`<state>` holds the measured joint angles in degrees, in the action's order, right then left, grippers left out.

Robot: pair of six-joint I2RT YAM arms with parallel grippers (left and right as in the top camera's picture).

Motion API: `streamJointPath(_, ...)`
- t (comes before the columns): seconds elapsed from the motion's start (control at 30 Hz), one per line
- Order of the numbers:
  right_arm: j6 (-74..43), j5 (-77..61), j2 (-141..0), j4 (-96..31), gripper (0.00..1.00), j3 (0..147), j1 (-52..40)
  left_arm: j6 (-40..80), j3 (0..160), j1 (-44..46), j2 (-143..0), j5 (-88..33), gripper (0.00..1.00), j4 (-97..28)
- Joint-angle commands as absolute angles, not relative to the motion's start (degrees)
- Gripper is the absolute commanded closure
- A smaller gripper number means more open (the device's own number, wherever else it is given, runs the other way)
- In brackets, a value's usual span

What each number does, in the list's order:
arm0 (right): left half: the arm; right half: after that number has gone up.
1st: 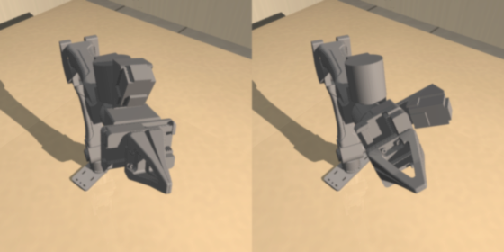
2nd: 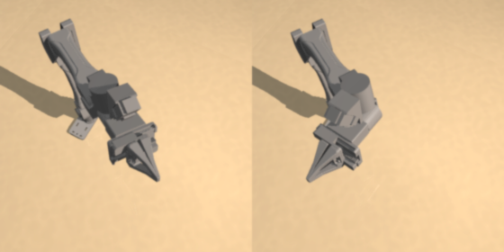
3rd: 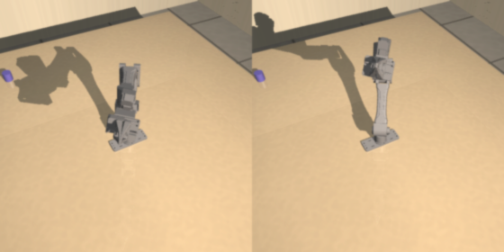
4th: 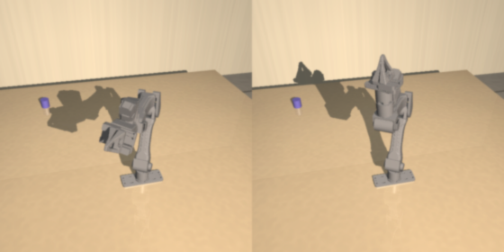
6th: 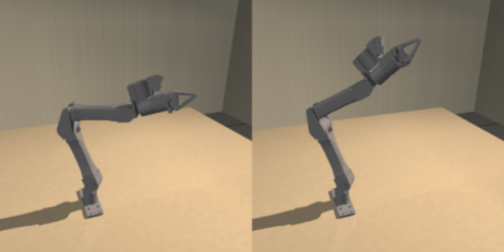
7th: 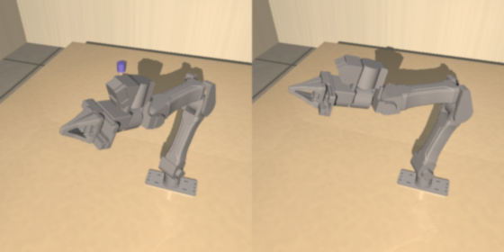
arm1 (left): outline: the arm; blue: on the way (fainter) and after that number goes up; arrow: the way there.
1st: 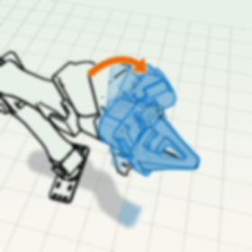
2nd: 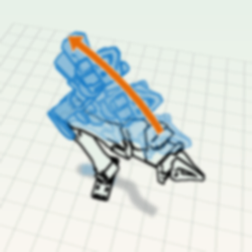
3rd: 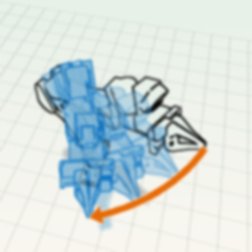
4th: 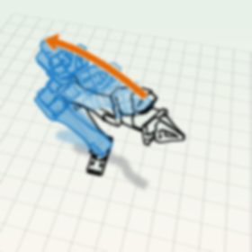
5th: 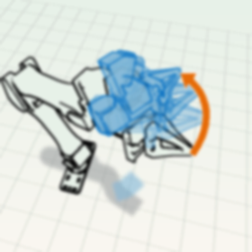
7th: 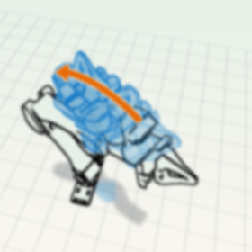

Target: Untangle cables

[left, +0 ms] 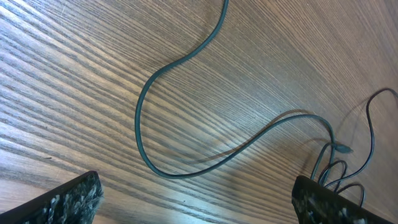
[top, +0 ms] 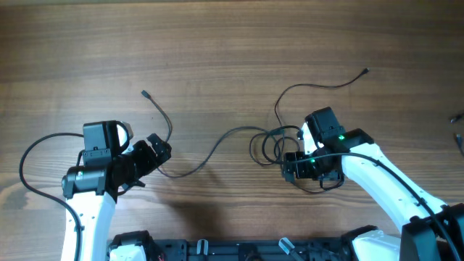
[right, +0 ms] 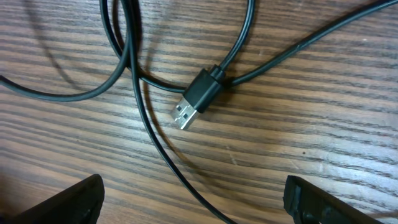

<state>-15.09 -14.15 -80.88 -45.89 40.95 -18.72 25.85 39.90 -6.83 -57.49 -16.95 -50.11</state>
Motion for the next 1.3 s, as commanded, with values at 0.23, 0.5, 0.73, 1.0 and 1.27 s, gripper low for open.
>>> streamJointPath(0.23,-25.3,-18.09,-85.23,-42.52,0.06,40.73,-26.24,26.17,39.75,-7.16,-57.49,-16.6,0.0,-50.0)
streamJointPath(0.5,-37.47,-16.21,-95.24,-40.77,0.7,40.73,-33.76,26.15,39.75,-7.16,-57.49,-16.6,0.0,-50.0)
streamJointPath(0.73,-26.59,-35.73,-93.51,-31.38,0.95,45.36,-34.11,26.17,39.75,-7.16,-57.49,-16.6,0.0,-50.0)
streamJointPath(1.0,-14.61,-25.89,-79.59,-43.7,0.95,81.36,-30.85,26.17,39.75,-7.16,-57.49,-16.6,0.0,-50.0)
streamJointPath(1.27,-9.93,-5.65,-73.36,-47.24,0.95,101.14,-26.7,26.17,39.75,-7.16,-57.49,-16.6,0.0,-50.0)
